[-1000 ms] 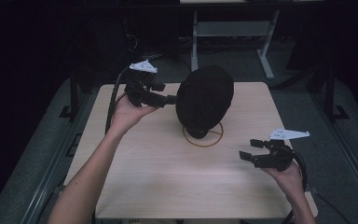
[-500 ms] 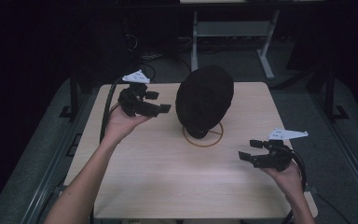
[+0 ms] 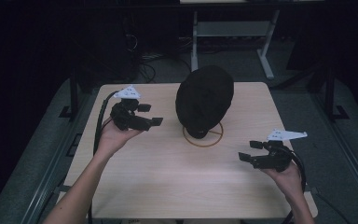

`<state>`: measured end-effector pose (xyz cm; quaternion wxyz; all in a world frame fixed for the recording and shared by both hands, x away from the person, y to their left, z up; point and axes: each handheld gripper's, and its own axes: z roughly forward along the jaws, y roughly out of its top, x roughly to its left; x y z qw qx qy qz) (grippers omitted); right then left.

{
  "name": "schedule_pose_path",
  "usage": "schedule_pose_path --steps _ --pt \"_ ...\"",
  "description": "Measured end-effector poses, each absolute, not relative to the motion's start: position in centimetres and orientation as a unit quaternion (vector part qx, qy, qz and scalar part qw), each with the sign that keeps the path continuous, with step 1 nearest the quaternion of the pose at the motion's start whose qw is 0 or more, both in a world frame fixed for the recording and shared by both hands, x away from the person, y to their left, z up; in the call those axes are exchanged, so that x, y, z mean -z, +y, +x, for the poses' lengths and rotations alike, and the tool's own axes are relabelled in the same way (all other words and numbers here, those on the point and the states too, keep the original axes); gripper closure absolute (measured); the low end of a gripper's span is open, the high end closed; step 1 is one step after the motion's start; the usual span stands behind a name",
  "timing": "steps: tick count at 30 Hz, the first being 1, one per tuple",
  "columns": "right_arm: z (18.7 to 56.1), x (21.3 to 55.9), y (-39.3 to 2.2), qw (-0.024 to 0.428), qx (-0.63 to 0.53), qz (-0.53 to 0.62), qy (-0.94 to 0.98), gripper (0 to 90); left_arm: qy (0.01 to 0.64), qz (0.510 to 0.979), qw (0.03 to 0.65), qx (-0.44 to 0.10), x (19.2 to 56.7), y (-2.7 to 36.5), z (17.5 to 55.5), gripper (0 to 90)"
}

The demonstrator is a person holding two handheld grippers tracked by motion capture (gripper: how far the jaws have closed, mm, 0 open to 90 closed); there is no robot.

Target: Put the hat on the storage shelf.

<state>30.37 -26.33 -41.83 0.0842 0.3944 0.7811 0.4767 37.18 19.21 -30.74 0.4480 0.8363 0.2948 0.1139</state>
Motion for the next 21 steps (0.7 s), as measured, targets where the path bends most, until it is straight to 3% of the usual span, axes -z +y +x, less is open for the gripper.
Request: schedule_pose_path --steps 21 --pt "30.4 42.3 -26.1 0.078 -0.47 0.395 0.786 21.7 0.318 0.826 0.454 -0.102 35.3 22.0 34.9 24.3"
